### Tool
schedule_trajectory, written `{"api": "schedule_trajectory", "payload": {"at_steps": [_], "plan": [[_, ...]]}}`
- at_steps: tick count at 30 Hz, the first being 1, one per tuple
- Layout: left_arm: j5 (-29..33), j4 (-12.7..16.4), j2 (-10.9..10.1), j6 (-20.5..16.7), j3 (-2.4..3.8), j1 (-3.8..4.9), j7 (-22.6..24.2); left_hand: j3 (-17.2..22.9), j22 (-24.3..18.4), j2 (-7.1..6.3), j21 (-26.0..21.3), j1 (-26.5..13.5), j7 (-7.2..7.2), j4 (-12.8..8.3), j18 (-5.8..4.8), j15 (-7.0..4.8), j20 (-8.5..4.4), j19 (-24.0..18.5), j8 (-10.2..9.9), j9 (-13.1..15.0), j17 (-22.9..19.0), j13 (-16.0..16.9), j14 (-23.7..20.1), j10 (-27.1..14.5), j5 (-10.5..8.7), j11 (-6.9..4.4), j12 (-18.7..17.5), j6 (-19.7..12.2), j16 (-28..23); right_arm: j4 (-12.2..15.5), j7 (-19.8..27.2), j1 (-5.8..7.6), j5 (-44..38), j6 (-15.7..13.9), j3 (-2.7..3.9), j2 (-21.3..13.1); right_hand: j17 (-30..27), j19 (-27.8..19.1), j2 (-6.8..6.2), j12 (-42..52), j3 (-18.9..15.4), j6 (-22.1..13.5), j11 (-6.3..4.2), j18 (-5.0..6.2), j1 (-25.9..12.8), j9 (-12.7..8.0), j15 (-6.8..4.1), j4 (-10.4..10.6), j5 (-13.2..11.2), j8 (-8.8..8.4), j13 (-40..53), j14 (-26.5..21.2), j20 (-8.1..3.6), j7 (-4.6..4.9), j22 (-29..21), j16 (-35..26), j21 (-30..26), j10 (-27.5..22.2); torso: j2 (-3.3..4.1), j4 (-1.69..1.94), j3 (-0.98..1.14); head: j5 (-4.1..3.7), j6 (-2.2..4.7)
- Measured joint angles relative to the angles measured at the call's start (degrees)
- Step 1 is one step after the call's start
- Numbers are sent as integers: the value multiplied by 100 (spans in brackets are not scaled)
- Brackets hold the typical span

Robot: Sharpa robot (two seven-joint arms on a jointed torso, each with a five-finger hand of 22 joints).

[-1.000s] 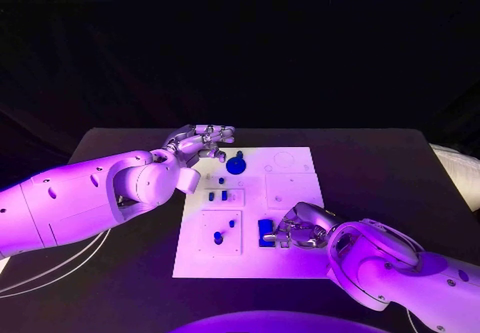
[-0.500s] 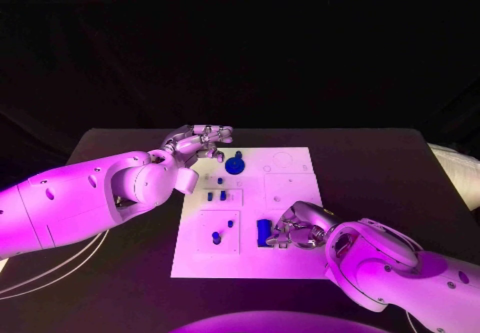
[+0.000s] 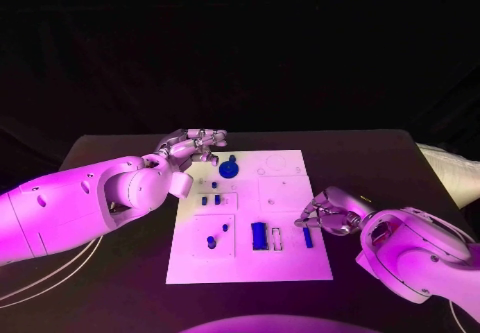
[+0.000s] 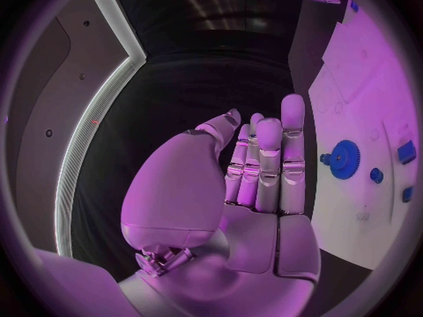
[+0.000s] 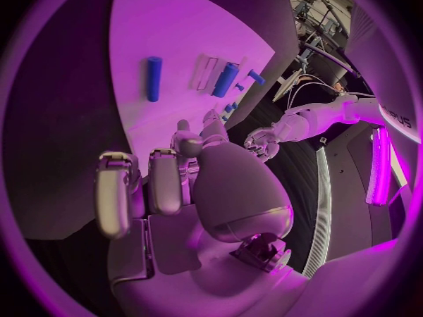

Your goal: Assemble the parts on the task board

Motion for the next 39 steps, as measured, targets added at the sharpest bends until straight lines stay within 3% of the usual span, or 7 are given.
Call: {"api": "schedule_trajectory", "payload": {"at_steps": [6,12,26,39], "plan": [[0,4,-31,6,0,0,-1,0,0,0,0,0,0,0,0,0,0,0,0,0,0,0,0,0,0,0,0,0,0,-109,9,18,-271,94,3,-133,60,32,32,45,34,-3,21,0,149,-9,6,-33,0,-3,58,5,32,3,-1,0,0,21,-3,-67,7,-60,48],[-1,5,-34,14,0,-1,-1,0,0,0,0,0,0,0,0,0,0,0,0,0,0,-1,0,0,0,0,0,0,0,-223,8,-67,-619,296,-1,-128,60,32,32,45,47,75,21,1,149,-10,6,-2,-32,-21,57,5,32,-30,-1,0,0,22,-3,-110,18,-93,64],[-2,2,-49,29,-1,-9,-1,0,-4,0,0,0,0,0,0,0,0,0,0,0,-4,-1,0,0,0,0,22,0,0,-267,-2,-359,-1039,701,-7,81,72,32,-74,45,-81,140,0,1,43,5,6,207,-77,-21,89,5,32,-56,-2,0,0,44,1,-107,19,-33,30],[-10,5,-60,29,-1,-11,-5,0,-4,0,0,0,0,0,0,0,0,0,0,0,-4,-2,0,0,0,0,22,0,0,-360,-12,-396,-1612,985,-1,244,71,32,-97,16,-95,180,0,0,20,29,6,253,-101,-32,55,5,31,-55,-2,0,0,44,-5,-104,10,-20,-12]]}}
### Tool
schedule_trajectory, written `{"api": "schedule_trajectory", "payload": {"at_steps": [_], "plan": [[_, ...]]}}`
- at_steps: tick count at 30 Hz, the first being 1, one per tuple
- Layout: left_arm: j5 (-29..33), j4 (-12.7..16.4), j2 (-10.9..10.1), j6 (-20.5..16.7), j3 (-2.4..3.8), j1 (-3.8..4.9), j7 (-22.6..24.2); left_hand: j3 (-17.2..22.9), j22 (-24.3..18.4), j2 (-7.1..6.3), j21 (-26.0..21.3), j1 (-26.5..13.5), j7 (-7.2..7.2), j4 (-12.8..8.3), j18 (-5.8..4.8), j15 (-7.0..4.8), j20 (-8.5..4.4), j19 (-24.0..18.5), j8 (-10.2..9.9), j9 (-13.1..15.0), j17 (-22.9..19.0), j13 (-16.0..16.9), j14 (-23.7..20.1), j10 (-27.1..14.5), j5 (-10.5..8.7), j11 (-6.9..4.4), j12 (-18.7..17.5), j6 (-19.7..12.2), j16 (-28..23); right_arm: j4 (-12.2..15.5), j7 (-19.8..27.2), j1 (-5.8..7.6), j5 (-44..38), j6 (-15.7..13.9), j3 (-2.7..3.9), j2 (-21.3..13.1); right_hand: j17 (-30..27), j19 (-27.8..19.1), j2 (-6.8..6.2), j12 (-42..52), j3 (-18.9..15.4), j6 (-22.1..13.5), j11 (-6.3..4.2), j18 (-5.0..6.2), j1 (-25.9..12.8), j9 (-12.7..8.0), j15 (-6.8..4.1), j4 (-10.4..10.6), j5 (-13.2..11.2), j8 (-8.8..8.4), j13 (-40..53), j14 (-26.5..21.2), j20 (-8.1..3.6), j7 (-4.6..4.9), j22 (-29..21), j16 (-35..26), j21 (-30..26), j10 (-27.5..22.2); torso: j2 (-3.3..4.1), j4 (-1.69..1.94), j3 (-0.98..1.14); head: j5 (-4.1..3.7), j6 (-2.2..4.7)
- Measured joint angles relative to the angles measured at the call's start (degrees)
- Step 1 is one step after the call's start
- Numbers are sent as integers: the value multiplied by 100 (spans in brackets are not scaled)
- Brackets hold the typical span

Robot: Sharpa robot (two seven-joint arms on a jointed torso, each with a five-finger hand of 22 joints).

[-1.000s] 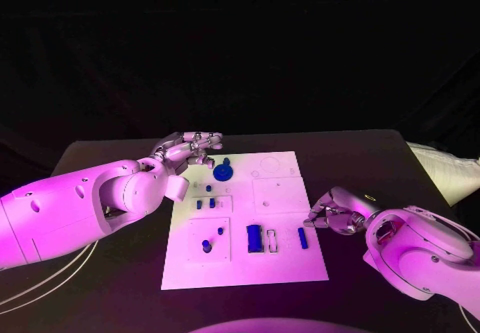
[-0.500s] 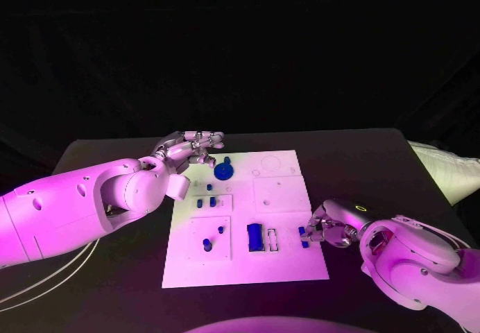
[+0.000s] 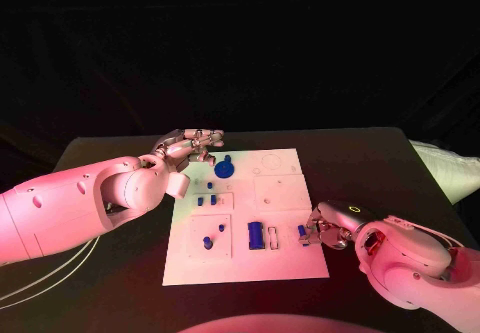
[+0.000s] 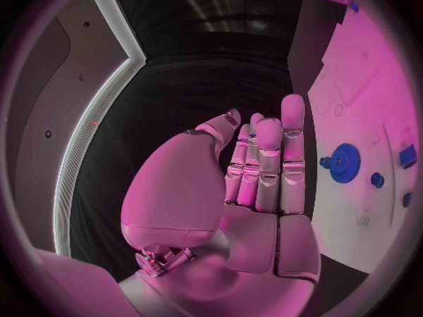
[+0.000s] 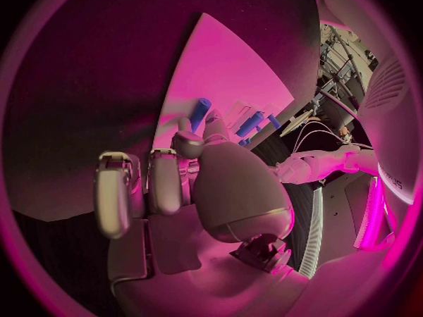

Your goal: Assemble the parts on the task board

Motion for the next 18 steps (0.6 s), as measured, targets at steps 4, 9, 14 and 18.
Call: {"api": "schedule_trajectory", "payload": {"at_steps": [4,9,14,18], "plan": [[-2,0,-2,0,0,-1,-1,0,0,0,0,0,0,0,0,0,0,0,0,0,0,0,0,0,0,0,0,0,0,-48,0,-14,-316,66,-1,118,0,0,0,0,0,10,0,0,0,8,0,0,-25,1,0,0,0,-10,0,0,0,0,-2,3,1,15,-9],[-5,-4,0,1,0,-1,-2,0,-1,0,0,0,0,0,0,11,0,0,0,0,-5,0,-11,0,0,0,0,0,0,-119,1,-23,-690,119,-5,235,-1,0,0,0,15,21,1,0,0,21,0,15,-54,6,0,0,0,-19,0,0,0,0,-3,3,1,29,-12],[-6,-7,8,3,0,-1,-3,0,-5,0,0,0,0,0,0,19,0,0,0,0,-8,-1,-19,0,0,0,0,0,0,-150,2,-20,-1021,230,-17,313,-9,0,3,-55,164,21,1,0,373,19,0,-130,-259,-30,-14,0,0,-19,-1,0,0,0,-4,4,1,31,-18],[-8,-14,11,4,0,-1,-4,0,-5,0,0,0,0,0,0,19,0,0,0,0,-8,-1,-19,0,0,0,0,0,0,-139,6,-12,-1306,441,-24,388,-28,-22,-51,-202,484,17,-9,0,903,13,1,-473,-990,-57,-88,-1,-22,-16,-1,0,-27,-55,-5,0,3,38,-19]]}}
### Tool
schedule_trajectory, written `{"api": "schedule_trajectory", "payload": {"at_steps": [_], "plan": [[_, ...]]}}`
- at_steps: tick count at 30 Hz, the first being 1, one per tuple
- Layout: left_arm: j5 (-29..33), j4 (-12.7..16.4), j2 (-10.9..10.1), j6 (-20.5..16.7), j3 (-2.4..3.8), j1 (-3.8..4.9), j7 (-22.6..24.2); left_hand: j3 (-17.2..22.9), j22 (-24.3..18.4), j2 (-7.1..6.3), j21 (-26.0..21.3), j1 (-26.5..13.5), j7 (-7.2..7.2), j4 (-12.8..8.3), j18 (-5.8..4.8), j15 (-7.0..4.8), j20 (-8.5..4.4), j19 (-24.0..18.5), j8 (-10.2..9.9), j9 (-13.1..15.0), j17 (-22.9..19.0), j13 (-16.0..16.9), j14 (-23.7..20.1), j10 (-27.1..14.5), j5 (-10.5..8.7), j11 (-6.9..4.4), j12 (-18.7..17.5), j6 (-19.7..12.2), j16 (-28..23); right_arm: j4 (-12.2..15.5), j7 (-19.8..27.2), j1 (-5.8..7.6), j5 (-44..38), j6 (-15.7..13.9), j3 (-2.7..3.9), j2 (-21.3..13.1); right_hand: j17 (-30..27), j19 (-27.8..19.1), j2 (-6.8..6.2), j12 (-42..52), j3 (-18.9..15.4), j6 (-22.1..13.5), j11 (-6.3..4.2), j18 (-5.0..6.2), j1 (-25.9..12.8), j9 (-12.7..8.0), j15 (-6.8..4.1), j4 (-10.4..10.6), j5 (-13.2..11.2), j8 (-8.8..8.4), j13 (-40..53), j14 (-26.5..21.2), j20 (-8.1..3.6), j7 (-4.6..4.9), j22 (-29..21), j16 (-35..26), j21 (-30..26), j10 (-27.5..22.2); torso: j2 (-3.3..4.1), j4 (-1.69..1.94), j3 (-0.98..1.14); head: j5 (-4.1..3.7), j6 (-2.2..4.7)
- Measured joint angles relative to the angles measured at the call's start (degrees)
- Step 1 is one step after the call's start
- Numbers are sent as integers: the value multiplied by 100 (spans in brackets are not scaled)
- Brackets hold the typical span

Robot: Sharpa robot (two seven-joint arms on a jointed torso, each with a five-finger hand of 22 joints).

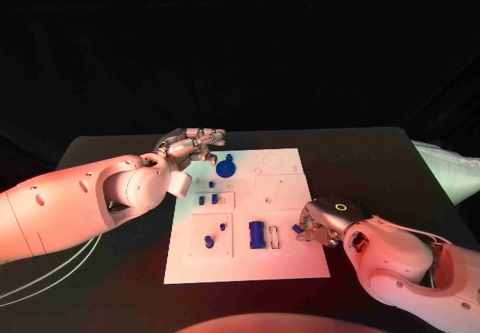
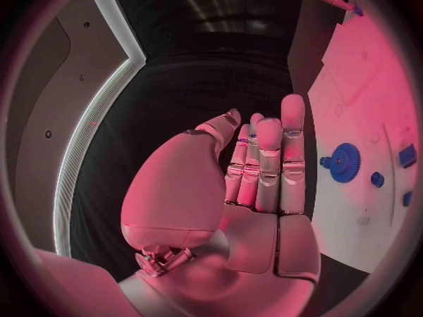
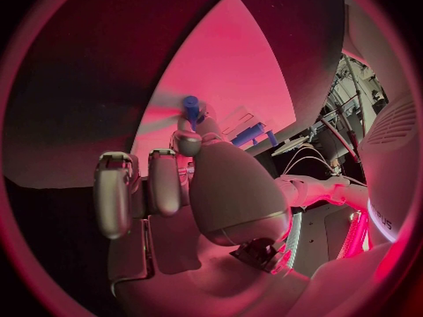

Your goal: Assemble the parts on the task board

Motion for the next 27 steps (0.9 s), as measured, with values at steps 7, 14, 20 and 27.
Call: {"api": "schedule_trajectory", "payload": {"at_steps": [7,14,20,27], "plan": [[-1,-4,13,6,0,-1,-5,0,0,0,0,0,0,0,0,0,0,0,0,0,0,0,0,0,0,0,0,0,0,19,6,2,-373,263,-13,100,9,0,-9,-48,175,30,-6,0,203,4,1,-151,-11,-67,-26,0,0,11,5,0,0,-6,0,-4,-1,-2,1],[-2,-9,19,8,-2,-4,-11,0,-5,0,-23,0,0,0,0,0,0,0,23,0,0,0,0,-21,0,21,0,0,0,39,20,-10,-462,269,-25,118,51,0,44,-125,429,104,-11,0,420,-35,4,-107,706,-170,-75,0,0,19,4,0,0,-51,0,1,-1,-9,4],[-3,-9,19,12,-3,-8,-16,0,-5,0,-23,0,0,0,0,0,0,0,22,0,1,0,0,-21,0,21,0,0,0,48,16,-34,-294,24,-44,70,101,0,94,-126,717,109,-12,0,368,-39,13,104,1283,-217,-95,10,0,15,4,0,0,-50,2,2,0,9,7],[-3,-5,12,17,-4,-11,-31,0,-14,0,-22,0,0,0,0,0,0,0,22,0,-7,0,0,-21,0,21,0,0,0,94,-14,-75,364,-483,-53,-5,137,1,-219,-177,1746,96,-40,0,-76,-140,-10,205,1638,-267,-93,-11,0,3,3,0,0,5,4,-3,0,19,3]]}}
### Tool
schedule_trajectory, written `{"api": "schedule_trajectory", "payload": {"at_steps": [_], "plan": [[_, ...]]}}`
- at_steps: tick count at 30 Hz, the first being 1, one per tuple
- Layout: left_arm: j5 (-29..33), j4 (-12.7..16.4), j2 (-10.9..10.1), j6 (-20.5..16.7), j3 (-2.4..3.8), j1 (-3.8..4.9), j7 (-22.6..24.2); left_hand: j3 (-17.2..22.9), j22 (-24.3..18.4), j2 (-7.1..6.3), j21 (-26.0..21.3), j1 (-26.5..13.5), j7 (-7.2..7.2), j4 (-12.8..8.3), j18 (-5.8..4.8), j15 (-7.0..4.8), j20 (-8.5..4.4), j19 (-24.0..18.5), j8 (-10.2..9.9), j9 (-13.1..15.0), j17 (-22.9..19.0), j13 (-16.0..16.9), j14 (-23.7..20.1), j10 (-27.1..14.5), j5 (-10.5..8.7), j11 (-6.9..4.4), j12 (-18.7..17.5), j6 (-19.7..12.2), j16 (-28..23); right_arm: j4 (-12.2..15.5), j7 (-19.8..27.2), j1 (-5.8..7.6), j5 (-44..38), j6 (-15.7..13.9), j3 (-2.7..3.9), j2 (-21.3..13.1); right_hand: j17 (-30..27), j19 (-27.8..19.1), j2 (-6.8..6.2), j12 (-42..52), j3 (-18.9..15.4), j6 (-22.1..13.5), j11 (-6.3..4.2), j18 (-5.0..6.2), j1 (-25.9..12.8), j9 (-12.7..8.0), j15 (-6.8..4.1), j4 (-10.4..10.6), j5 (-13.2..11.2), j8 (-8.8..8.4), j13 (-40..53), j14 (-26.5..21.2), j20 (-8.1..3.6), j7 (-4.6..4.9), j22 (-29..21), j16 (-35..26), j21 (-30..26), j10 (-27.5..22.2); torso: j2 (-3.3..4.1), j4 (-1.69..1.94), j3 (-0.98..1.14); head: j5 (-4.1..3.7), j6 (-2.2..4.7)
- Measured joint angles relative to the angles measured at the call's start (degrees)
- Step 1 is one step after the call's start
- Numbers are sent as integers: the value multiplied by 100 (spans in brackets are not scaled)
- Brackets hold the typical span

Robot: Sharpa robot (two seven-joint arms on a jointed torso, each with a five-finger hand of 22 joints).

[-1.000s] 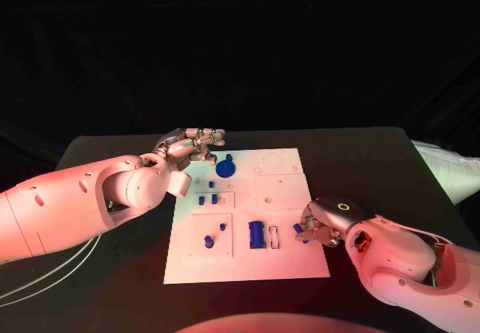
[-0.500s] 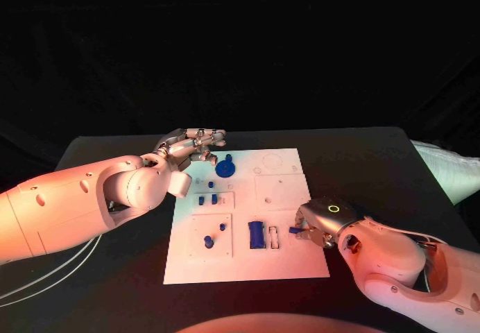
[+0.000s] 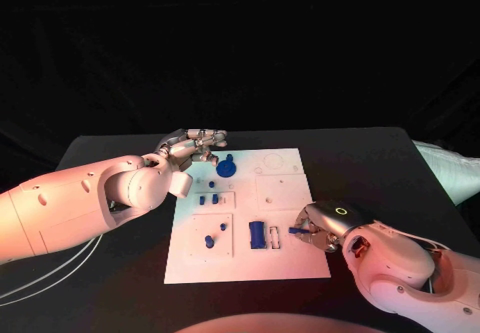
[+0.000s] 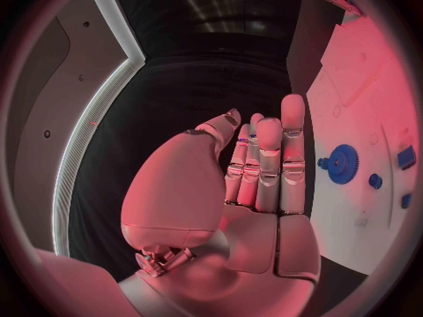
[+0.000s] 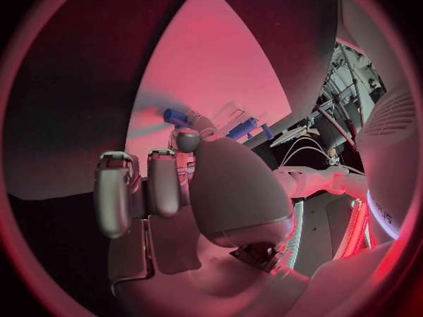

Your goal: Assemble the parts on the task board

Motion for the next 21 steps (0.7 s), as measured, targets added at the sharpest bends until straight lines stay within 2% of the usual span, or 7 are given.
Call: {"api": "schedule_trajectory", "payload": {"at_steps": [1,3,8,11,16,21], "plan": [[0,1,-1,2,0,0,-4,0,0,0,0,0,0,0,0,0,0,0,0,0,0,0,0,0,0,0,0,0,0,18,-6,-6,169,-74,0,-8,0,0,-90,6,246,0,8,0,-89,0,0,-38,1,0,5,0,0,0,0,0,0,30,0,0,0,0,0],[-1,2,-3,4,0,-1,-9,0,0,0,0,0,0,0,0,0,0,0,0,0,0,0,0,0,0,0,0,0,0,52,-15,-7,438,-163,7,-19,-1,0,-205,29,509,0,11,0,-204,0,-1,-40,6,0,63,-1,0,0,0,0,0,35,1,0,-1,0,-4],[-1,6,-10,13,0,-2,-20,0,0,0,-21,0,0,0,1,0,0,0,0,0,0,0,0,0,0,0,0,0,0,108,-33,7,1094,-300,28,-26,-6,0,-400,24,732,14,18,0,-431,11,-2,64,99,1,64,-2,0,8,0,0,0,82,2,1,-4,4,-14],[-2,8,-13,18,-1,-2,-26,0,0,0,-21,0,0,0,0,0,0,0,0,0,0,0,0,0,0,0,0,0,0,118,-43,9,1448,-357,29,-18,-2,0,-450,24,792,51,7,0,-608,19,-3,131,121,2,63,-2,0,-6,-1,0,0,93,4,1,-4,8,-18],[-3,14,-14,28,-1,-2,-34,0,-6,0,-21,0,0,0,1,0,5,-5,0,0,-2,0,0,0,0,0,0,0,0,104,-54,18,1864,-424,31,22,21,0,-497,24,804,74,16,0,-817,224,-3,268,220,2,77,-2,0,-25,-1,0,0,122,4,3,-9,8,-26],[-7,19,-14,36,-1,-3,-39,0,-13,23,-21,23,0,0,1,0,21,-21,0,0,-16,0,0,0,0,0,0,0,0,76,-63,36,2100,-468,32,79,20,0,-514,24,797,135,-3,0,-969,264,-3,355,267,1,92,-2,0,-47,-1,0,0,142,2,6,-8,18,-29]]}}
